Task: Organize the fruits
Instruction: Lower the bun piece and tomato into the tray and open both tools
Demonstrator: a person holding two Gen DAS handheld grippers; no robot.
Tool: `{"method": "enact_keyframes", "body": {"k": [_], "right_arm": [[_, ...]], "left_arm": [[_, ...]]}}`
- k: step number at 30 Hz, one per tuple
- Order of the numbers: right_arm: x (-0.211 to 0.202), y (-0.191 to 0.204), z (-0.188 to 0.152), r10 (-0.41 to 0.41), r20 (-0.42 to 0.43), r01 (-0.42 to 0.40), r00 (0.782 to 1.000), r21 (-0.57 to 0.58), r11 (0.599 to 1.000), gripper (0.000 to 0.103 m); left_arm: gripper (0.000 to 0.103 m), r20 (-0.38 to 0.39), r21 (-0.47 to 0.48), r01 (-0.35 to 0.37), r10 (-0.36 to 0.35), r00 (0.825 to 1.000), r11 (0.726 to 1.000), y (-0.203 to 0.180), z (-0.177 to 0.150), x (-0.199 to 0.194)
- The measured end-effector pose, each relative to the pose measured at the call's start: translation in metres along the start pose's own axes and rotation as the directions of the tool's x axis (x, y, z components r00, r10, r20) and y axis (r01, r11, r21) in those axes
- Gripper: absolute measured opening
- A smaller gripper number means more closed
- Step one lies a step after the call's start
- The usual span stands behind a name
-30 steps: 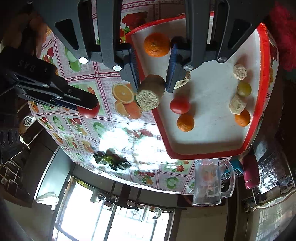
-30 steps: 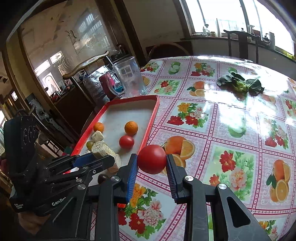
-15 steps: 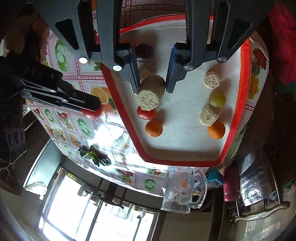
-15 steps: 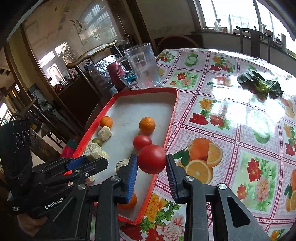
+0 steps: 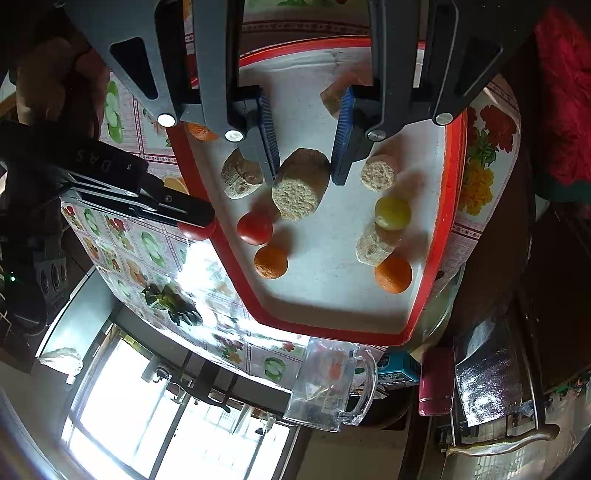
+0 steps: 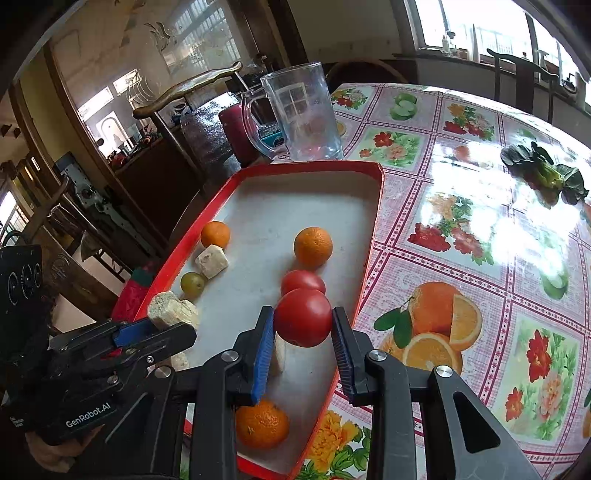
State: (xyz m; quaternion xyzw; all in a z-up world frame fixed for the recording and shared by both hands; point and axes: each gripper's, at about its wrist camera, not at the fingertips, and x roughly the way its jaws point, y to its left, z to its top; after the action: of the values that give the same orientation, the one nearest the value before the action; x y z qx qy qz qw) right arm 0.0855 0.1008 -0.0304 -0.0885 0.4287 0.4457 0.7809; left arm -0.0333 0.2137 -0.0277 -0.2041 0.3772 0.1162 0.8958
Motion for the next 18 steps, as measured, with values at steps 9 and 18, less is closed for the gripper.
{"method": "enact_keyframes", "body": {"k": [9, 18], "right_arm": [[0.012, -0.002, 0.003, -0.003, -0.018, 0.003, 1.000, 0.002, 1.000, 0.031], [0.022, -0.003, 0.003, 0.004, -0.036, -0.003, 0.999, 0.002, 1.000, 0.031]], "left_arm": [[0.026, -0.022, 0.000, 0.006, -0.006, 1.000, 1.000, 0.000, -0.001, 0.009], [0.026, -0.040, -0.010, 0.002, -0.003, 0.999, 1.000, 0.005, -0.003, 0.015]]}}
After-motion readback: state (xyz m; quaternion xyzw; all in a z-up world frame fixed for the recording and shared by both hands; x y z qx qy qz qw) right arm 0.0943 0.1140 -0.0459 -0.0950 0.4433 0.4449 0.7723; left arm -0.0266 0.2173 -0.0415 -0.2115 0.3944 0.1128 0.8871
